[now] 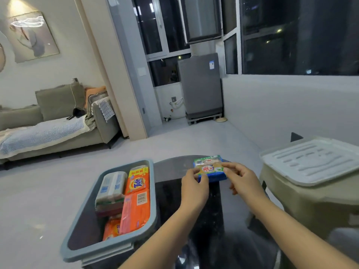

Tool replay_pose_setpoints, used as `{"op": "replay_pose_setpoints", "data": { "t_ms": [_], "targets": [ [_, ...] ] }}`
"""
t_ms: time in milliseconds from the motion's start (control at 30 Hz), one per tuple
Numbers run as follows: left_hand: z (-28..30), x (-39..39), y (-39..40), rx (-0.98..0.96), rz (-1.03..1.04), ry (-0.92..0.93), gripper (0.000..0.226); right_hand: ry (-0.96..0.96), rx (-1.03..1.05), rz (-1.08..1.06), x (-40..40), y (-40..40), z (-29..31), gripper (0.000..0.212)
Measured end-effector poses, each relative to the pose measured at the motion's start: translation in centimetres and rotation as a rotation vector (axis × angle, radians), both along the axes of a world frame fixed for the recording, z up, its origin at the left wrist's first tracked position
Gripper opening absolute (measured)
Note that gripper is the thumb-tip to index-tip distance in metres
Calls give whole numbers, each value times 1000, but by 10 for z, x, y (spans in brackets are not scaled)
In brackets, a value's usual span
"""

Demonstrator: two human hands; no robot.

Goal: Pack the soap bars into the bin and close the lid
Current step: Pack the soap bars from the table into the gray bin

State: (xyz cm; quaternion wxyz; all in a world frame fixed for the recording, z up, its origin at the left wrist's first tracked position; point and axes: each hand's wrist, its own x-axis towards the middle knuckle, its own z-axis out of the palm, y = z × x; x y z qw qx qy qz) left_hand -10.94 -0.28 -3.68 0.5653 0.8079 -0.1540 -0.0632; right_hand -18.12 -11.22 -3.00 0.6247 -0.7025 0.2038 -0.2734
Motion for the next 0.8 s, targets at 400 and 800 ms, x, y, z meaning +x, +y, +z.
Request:
{"op": "replay_pose_setpoints", "data": {
  "t_ms": [400, 800],
  "targets": [
    [-48, 78, -76, 150, 234, 44, 45, 217, -116, -230, 97, -75, -65, 25],
    [-89, 123, -99, 93, 242, 208, 37, 633, -247, -160, 153, -103, -98, 35]
  ]
}}
